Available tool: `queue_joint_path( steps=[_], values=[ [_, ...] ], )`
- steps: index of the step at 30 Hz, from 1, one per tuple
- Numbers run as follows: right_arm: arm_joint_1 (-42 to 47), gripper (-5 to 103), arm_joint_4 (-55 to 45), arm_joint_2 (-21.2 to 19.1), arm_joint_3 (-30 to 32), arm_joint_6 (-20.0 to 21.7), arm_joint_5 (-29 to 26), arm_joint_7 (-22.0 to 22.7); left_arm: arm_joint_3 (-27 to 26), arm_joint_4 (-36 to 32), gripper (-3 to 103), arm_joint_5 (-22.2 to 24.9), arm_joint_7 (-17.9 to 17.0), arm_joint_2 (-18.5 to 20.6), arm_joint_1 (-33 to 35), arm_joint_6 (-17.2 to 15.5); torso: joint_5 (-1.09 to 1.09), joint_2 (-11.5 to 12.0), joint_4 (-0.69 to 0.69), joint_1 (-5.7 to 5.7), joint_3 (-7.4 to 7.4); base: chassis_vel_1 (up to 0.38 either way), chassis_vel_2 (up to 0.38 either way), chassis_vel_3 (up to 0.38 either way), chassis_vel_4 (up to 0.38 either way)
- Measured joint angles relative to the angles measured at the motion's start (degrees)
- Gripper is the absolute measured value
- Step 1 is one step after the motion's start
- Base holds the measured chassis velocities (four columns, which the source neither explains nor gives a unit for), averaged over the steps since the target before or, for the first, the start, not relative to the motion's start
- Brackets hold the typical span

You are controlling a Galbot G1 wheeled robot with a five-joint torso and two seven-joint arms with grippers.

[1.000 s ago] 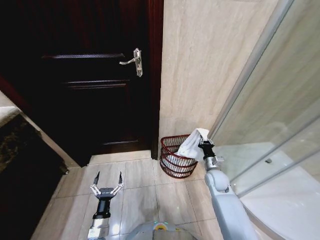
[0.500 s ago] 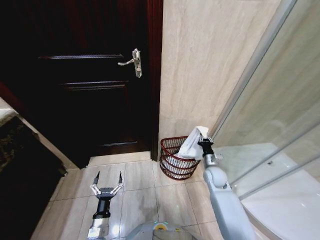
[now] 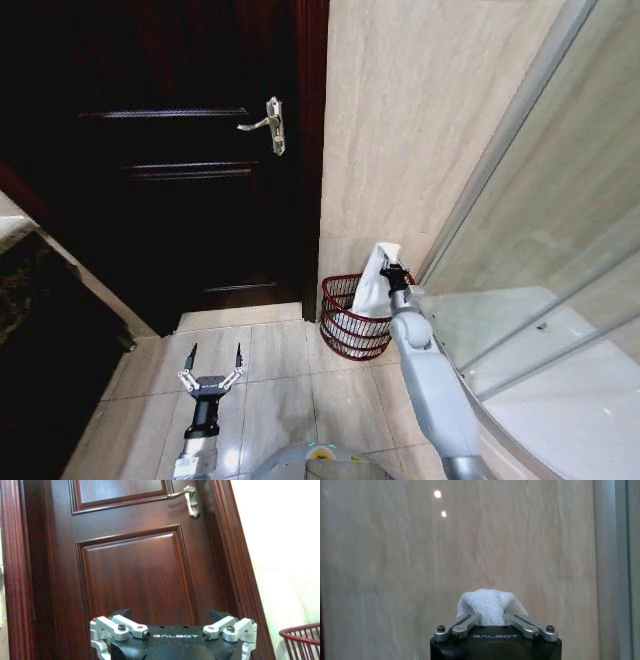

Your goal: Discard the used towel into the hamper.

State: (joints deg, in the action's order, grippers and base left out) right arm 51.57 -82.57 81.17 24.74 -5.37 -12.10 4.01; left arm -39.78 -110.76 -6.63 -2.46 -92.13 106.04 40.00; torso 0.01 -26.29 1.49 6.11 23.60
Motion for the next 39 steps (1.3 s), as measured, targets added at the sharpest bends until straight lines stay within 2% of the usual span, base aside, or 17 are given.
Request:
queue_joint_path(
  steps=[6,11,14,15,17,18,20,21,23,25,26,30,32,34,39],
  values=[
    [0.6,5,3.8,0.4,0.1,0.7,0.7,-1.2,0.2,0.8,100,0.0,0.1,0.0,-0.7,0.0,-0.01,0.0,0.00,0.00,0.00,0.000,0.000,0.000,0.000],
    [2.3,5,3.9,1.0,-0.1,3.9,1.3,-1.9,0.2,0.9,100,0.5,0.3,0.0,-1.1,-0.1,-0.01,0.0,0.00,0.00,0.00,0.000,0.000,0.000,0.000],
    [2.6,5,4.0,1.5,0.2,9.6,1.3,-2.1,0.1,1.1,100,1.7,0.4,0.0,-1.2,-0.2,0.00,0.0,0.00,0.00,0.00,0.000,0.000,0.000,0.000],
    [2.6,5,4.0,1.5,0.2,9.6,1.3,-2.1,0.1,1.1,100,1.7,0.4,0.0,-1.2,-0.2,0.00,0.0,0.00,0.00,0.00,0.000,0.000,0.000,0.000],
    [2.2,5,3.6,1.9,0.6,16.5,1.4,-2.5,0.4,2.3,100,2.3,0.4,0.0,-1.1,0.0,-0.01,0.0,0.00,0.00,0.00,0.000,0.000,0.000,0.000],
    [2.2,5,3.6,1.9,0.6,16.5,1.4,-2.5,0.4,2.3,100,2.3,0.4,0.0,-1.1,0.0,-0.01,0.0,0.00,0.00,0.00,0.000,0.000,0.000,0.000],
    [1.9,5,1.6,2.0,1.0,22.1,1.4,-2.3,0.6,2.6,100,2.3,0.5,0.0,-1.0,0.0,-0.01,0.0,0.00,0.00,0.00,0.000,0.000,0.000,0.000],
    [1.9,5,1.6,2.0,1.0,22.1,1.4,-2.3,0.6,2.6,100,2.3,0.5,0.0,-1.0,0.0,-0.01,0.0,0.00,0.00,0.00,0.000,0.000,0.000,0.000],
    [1.7,5,-2.9,1.8,1.2,30.8,1.1,-1.9,0.6,2.2,100,2.3,0.9,0.0,-1.0,-0.5,0.00,0.0,0.01,0.00,0.00,0.000,0.000,0.000,0.000],
    [2.0,5,-5.6,1.2,1.5,35.5,0.9,-2.4,0.6,1.8,100,2.3,1.2,0.0,-1.1,-0.9,-0.01,0.0,0.01,0.00,0.00,0.000,0.000,0.000,0.000],
    [2.0,5,-5.6,1.2,1.5,35.5,0.9,-2.4,0.6,1.8,100,2.3,1.2,0.0,-1.1,-0.9,-0.01,0.0,0.01,0.00,0.00,0.000,0.000,0.000,0.000],
    [3.2,5,-11.6,-0.2,2.3,45.1,1.3,-5.8,0.5,0.7,100,2.3,1.8,0.0,-1.1,-1.8,-0.01,0.0,0.00,0.00,0.00,0.000,0.000,0.000,0.000],
    [3.5,5,-12.2,-0.6,2.3,46.3,1.7,-6.7,0.5,0.6,100,2.3,1.8,0.0,-1.1,-1.9,0.00,0.0,0.00,0.00,0.00,0.000,0.000,0.000,0.000],
    [3.6,5,-12.7,-1.4,2.5,47.9,3.7,-9.7,0.5,0.5,100,2.6,1.9,0.0,-1.0,-2.0,-0.01,0.0,0.00,0.00,0.00,0.000,0.000,0.000,0.000],
    [3.7,4,-12.7,-1.7,2.3,48.1,7.0,-11.7,0.4,0.5,100,3.7,1.9,0.0,-0.5,-1.9,0.00,0.0,0.00,0.00,0.00,0.000,0.000,0.000,0.000]
  ],
)
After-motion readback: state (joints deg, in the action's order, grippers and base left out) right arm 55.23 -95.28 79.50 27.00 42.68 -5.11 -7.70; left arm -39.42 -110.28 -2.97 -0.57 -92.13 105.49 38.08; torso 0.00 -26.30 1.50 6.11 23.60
